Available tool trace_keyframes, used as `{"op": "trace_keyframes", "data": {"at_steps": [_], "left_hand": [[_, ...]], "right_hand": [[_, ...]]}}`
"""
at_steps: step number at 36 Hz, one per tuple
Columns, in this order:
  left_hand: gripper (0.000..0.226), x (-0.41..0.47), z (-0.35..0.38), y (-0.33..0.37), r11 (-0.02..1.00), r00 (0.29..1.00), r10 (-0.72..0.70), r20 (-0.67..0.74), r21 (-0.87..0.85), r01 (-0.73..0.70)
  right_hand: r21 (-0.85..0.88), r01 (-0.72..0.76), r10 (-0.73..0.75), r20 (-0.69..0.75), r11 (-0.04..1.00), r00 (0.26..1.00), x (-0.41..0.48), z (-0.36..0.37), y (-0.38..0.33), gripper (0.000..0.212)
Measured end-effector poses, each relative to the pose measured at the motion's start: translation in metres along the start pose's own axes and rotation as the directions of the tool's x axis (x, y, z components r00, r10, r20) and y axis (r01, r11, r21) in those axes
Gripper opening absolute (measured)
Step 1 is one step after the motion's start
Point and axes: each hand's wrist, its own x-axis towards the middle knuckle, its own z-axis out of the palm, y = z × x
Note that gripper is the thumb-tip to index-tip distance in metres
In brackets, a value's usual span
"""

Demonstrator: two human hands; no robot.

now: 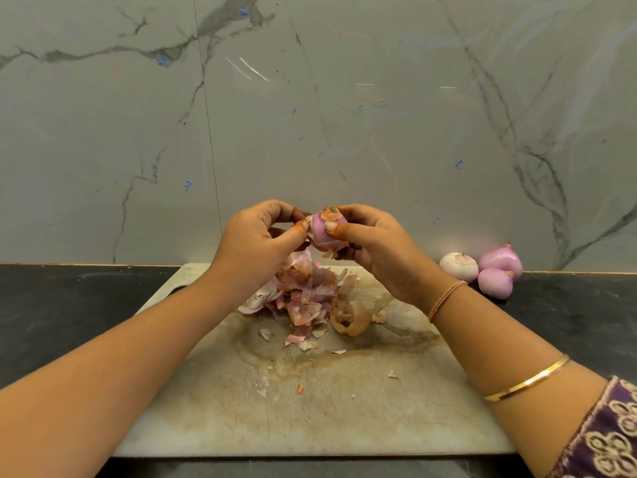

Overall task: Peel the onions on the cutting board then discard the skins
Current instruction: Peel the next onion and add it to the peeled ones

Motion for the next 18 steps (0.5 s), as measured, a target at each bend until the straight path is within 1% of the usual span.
{"op": "trace_keyframes", "data": {"at_steps": [4, 7, 13, 16, 18], "left_hand": [[0.007, 0.000, 0.000, 0.000, 0.992, 0.999, -0.019, 0.048, -0.126, 0.025], [0.009, 0.002, -0.001, 0.000, 0.972, 0.997, -0.053, 0.055, -0.225, 0.064], [0.012, 0.004, -0.002, -0.006, 0.985, 0.997, -0.075, -0.010, -0.155, 0.072], [0.013, 0.008, -0.005, -0.012, 0.987, 0.993, -0.110, -0.049, -0.124, 0.104], [0.016, 0.009, -0.007, -0.014, 0.990, 0.992, -0.116, -0.039, -0.079, 0.112]], "right_hand": [[0.085, -0.016, 0.015, 0.003, 0.996, 1.000, -0.001, -0.003, -0.002, 0.013], [0.134, -0.041, 0.042, -0.002, 0.990, 0.999, -0.002, -0.004, -0.003, 0.015], [0.140, -0.072, 0.070, 0.016, 0.988, 0.997, -0.003, -0.001, -0.002, 0.017], [0.174, -0.101, 0.099, 0.020, 0.980, 0.995, -0.004, -0.001, -0.003, 0.019], [0.210, -0.134, 0.130, 0.035, 0.968, 0.991, -0.004, -0.002, -0.004, 0.020]]}}
